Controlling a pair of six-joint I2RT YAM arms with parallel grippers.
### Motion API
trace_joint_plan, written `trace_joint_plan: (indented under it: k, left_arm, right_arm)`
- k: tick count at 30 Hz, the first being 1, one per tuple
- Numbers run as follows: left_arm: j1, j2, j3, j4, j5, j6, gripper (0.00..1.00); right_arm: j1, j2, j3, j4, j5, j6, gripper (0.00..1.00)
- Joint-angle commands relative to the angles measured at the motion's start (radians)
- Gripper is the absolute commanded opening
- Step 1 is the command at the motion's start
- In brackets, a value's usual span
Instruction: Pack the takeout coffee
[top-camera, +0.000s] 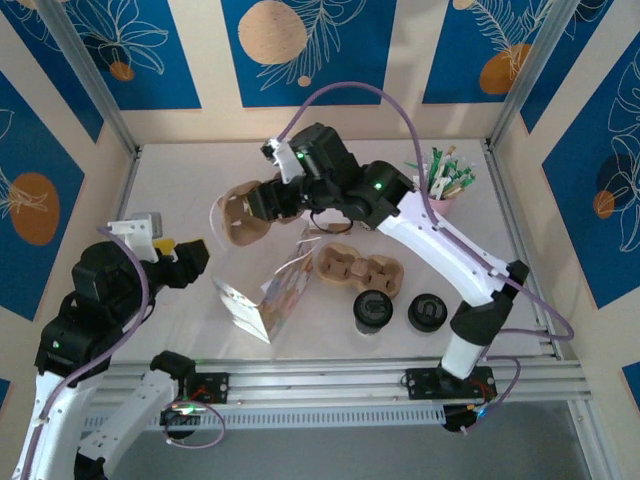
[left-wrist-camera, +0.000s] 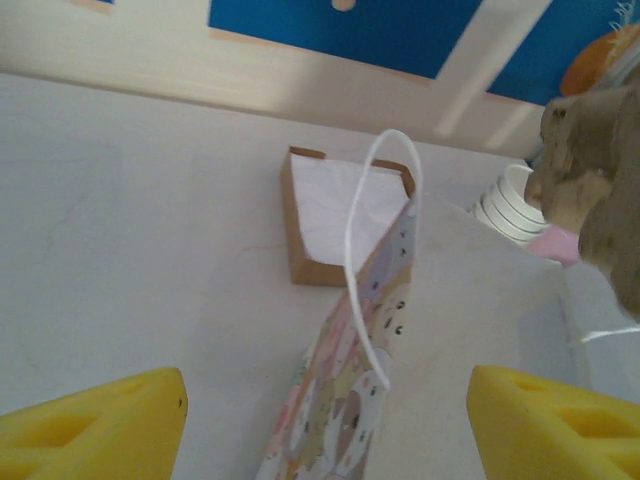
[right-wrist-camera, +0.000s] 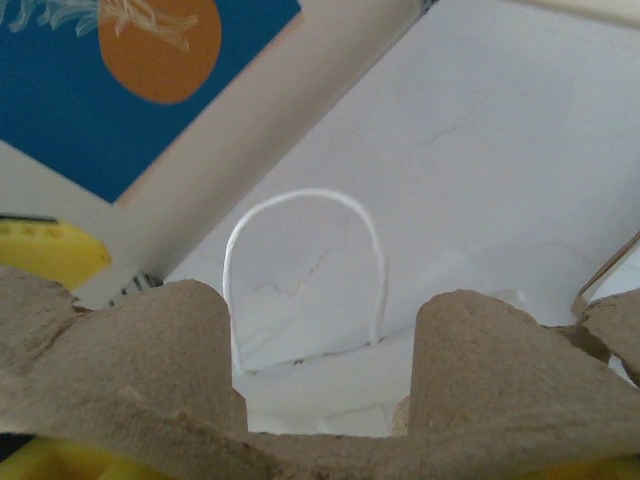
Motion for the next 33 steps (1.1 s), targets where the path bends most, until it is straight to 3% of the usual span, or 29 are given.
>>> trace_joint_plan:
  k: [1, 17, 33]
  left_arm:
    - [-0.006, -0.006, -0.005, -0.020, -0.085, 0.000, 0.74]
    - [-0.006, -0.028, -0.051, -0.010, -0.195, -0.015, 0.66]
    - [-0.005, 0.006, -0.074, 0.047, -0.154, -0.018, 0.64]
  right_arm:
    - [0.010, 0.030, 0.081, -0.106, -0.051, -0.043, 0.54]
    - [0.058, 0.149, 0.176, -0.239, -0.155, -0.083, 0.54]
    - [0.055, 0.220, 0.241, -0.404, -0.063, -0.153, 0.53]
